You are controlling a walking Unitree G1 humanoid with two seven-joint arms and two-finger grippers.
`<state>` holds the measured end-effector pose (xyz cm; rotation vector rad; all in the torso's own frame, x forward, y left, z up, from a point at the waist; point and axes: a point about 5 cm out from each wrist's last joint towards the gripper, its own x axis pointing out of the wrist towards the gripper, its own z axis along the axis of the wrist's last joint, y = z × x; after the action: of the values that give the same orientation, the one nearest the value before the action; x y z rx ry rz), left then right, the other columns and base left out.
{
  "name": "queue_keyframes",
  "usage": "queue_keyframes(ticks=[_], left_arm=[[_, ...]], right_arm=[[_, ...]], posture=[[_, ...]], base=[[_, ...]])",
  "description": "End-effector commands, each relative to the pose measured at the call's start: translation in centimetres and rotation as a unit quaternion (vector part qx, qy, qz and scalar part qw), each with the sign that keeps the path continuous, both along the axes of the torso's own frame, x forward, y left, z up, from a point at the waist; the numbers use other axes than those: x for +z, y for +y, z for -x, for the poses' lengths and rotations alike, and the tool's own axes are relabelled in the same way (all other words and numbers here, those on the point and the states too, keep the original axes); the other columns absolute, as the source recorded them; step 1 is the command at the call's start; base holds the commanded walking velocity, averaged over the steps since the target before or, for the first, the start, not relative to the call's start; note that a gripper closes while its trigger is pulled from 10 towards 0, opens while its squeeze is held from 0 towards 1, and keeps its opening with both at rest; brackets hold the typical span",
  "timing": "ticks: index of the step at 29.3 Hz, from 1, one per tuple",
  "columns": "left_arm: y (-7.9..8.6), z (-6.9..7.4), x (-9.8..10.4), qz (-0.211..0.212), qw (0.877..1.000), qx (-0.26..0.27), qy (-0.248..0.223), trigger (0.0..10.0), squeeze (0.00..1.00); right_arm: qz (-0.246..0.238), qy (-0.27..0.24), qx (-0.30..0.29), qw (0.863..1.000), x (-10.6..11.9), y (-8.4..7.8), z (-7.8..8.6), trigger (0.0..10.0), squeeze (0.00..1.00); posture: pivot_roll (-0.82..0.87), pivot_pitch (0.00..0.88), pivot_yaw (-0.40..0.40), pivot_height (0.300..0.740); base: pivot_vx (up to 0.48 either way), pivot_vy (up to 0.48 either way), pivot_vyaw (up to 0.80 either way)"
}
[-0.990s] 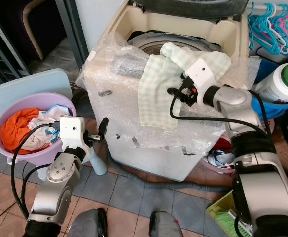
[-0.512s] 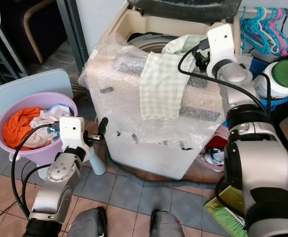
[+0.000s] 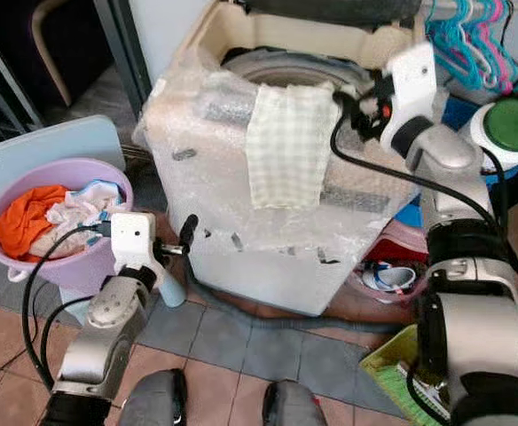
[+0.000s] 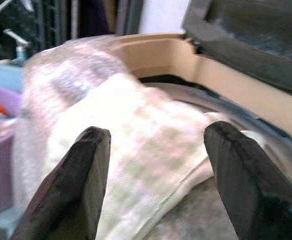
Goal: Clothes washing
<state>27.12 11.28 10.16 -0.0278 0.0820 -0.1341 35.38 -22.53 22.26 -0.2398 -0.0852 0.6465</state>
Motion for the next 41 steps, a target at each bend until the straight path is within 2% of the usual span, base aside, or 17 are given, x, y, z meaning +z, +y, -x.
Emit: queue_keyframes(ticks=[1, 5, 8, 9, 11, 15, 19, 23, 26, 27, 31, 36, 37, 40, 41], left_arm=[[0.1, 0.0, 0.0, -0.002, 1.000, -0.004, 0.003, 10.0, 0.00], [0.2, -0.1, 0.0, -0.003, 1.000, -0.006, 0.003, 10.0, 0.00], [0.1, -0.4, 0.1, -0.004, 1.000, -0.011, 0.001, 10.0, 0.00], [0.1, -0.4, 0.1, -0.004, 1.000, -0.011, 0.001, 10.0, 0.00], [0.0, -0.5, 0.1, -0.005, 1.000, -0.015, 0.001, 10.0, 0.00], [0.0, -0.5, 0.1, -0.006, 1.000, -0.015, 0.002, 10.0, 0.00], [0.3, -0.3, 0.0, -0.009, 1.000, -0.012, 0.007, 10.0, 0.00], [0.5, -0.2, -0.2, -0.010, 1.000, -0.009, 0.010, 10.0, 0.00], [0.5, -0.2, -0.2, -0.011, 1.000, -0.009, 0.011, 10.0, 0.00], [0.5, -0.2, -0.3, -0.011, 1.000, -0.009, 0.011, 10.0, 0.00], [0.5, -0.2, -0.3, -0.011, 1.000, -0.009, 0.013, 10.0, 0.00], [0.4, -0.2, -0.4, -0.010, 1.000, -0.010, 0.016, 10.0, 0.00], [0.2, -0.2, -0.5, -0.010, 1.000, -0.012, 0.018, 10.0, 0.00], [0.0, -0.3, -0.5, -0.010, 1.000, -0.016, 0.019, 10.0, 0.00], [0.0, -0.3, -0.5, -0.010, 1.000, -0.016, 0.019, 10.0, 0.00]], right_arm=[[-0.002, 0.019, 0.061, 0.998, 0.2, 0.4, 1.5, 10.0, 0.00], [0.007, 0.080, 0.096, 0.992, -2.7, 0.1, 3.7, 10.0, 0.00], [0.029, 0.132, 0.113, 0.984, -5.9, 0.4, 5.3, 10.0, 0.00], [0.029, 0.132, 0.113, 0.984, -5.9, 0.4, 5.3, 10.0, 0.00], [0.043, 0.175, 0.086, 0.980, -8.7, 1.0, 5.5, 10.0, 0.00], [0.036, 0.194, 0.069, 0.978, -9.7, 1.9, 5.8, 10.0, 0.00], [0.030, 0.206, 0.043, 0.977, -11.6, 3.7, 5.8, 10.0, 0.00], [0.043, 0.203, 0.034, 0.978, -12.2, 4.4, 5.6, 10.0, 0.00], [0.049, 0.195, 0.022, 0.979, -12.0, 4.3, 5.2, 10.0, 0.00], [0.060, 0.186, -0.007, 0.981, -11.8, 3.5, 4.7, 10.0, 0.00], [0.077, 0.177, -0.062, 0.979, -11.6, 1.5, 4.1, 10.0, 0.00], [0.082, 0.172, -0.102, 0.976, -11.5, 0.2, 3.8, 10.0, 0.00], [0.080, 0.162, -0.130, 0.975, -11.1, -0.5, 3.4, 10.0, 0.00], [0.045, 0.136, -0.148, 0.979, -10.2, 0.2, 2.5, 10.0, 0.00], [0.034, 0.131, -0.147, 0.980, -10.0, 0.6, 2.3, 8.7, 0.00]], posture=[[-0.03, 0.106, 0.013, 0.740], [-0.04, 0.104, 0.023, 0.740], [-0.04, 0.102, 0.028, 0.740], [-0.04, 0.102, 0.028, 0.740], [-0.04, 0.099, 0.032, 0.740], [-0.03, 0.098, 0.030, 0.740], [-0.01, 0.098, 0.025, 0.740], [-0.01, 0.099, 0.024, 0.740], [-0.01, 0.099, 0.024, 0.740], [-0.01, 0.099, 0.022, 0.740], [-0.01, 0.099, 0.022, 0.740], [-0.02, 0.101, 0.023, 0.740], [-0.02, 0.100, 0.026, 0.740], [-0.02, 0.097, 0.027, 0.740], [-0.02, 0.097, 0.027, 0.740]], base=[[0.000, 0.000, 0.00], [0.000, 0.000, 0.00], [0.000, 0.000, 0.00], [0.000, 0.000, 0.00], [0.000, 0.000, 0.00], [0.000, 0.000, 0.00], [0.000, 0.000, 0.00], [0.000, 0.000, 0.00], [0.000, 0.000, 0.00], [0.000, 0.000, 0.00], [0.000, 0.000, 0.00], [0.000, 0.000, 0.00], [0.000, 0.000, 0.00], [0.000, 0.000, 0.00], [0.000, 0.000, 0.00]])
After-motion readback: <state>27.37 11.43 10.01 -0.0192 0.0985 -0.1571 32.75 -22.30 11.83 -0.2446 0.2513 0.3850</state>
